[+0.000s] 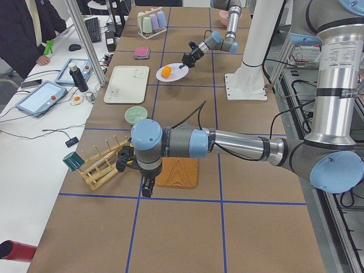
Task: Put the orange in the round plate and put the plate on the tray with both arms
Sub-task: 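Slide the plate with the right gripper away from the robot onto the bear tray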
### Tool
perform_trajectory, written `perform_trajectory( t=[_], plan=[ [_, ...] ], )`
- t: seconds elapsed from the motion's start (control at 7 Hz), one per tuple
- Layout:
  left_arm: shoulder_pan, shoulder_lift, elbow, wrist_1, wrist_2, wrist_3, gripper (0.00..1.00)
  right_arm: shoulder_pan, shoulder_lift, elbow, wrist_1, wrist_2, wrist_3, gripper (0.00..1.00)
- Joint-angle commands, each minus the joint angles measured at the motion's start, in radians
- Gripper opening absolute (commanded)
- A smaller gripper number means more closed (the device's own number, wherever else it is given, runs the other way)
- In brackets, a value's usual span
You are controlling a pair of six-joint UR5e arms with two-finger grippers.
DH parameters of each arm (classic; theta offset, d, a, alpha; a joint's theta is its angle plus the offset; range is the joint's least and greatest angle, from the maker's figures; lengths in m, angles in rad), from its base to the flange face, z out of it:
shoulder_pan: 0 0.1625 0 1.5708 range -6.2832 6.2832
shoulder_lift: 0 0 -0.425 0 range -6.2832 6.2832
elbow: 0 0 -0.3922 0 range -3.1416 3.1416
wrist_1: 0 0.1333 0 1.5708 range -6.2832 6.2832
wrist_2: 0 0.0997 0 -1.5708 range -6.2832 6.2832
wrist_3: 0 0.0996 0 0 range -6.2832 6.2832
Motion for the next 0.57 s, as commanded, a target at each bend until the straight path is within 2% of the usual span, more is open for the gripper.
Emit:
perform_trajectory(
  t=[0.0,0.43],
  plan=[
    [0.002,0.039,-0.021,-0.006,0.002,-0.037,0.99,0.112,0.058,-0.048,-0.019,-0.009,-0.031,0.0],
    [0.004,0.071,-0.07,-0.028,0.009,-0.04,0.99,0.243,0.223,-0.302,-0.02,0.108,-0.064,0.0]
  ],
)
